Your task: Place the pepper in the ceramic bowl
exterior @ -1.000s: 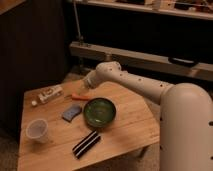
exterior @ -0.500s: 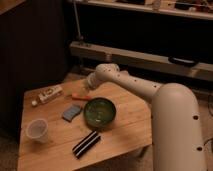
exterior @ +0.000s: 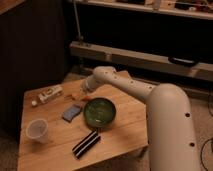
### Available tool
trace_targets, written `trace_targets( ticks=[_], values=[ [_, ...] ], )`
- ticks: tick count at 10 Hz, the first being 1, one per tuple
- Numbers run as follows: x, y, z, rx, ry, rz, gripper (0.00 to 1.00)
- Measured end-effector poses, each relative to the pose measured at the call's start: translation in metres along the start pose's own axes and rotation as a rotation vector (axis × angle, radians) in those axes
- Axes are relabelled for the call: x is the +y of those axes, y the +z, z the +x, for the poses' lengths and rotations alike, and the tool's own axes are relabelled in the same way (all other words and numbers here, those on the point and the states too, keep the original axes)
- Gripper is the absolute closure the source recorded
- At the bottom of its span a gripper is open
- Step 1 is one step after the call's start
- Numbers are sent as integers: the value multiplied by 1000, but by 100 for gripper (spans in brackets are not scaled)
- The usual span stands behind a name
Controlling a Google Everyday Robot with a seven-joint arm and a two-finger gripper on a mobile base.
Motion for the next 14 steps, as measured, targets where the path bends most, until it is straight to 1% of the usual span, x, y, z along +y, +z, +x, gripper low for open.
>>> trace_targets(
  ticks=[2, 5, 10, 14],
  values=[
    [1, 8, 1, 19, -12, -8, 35],
    [-5, 20, 12, 49, -2, -2, 35],
    [-10, 40, 20, 74, 5, -14, 35],
    [-12, 51, 29, 93, 1, -19, 35]
  ],
)
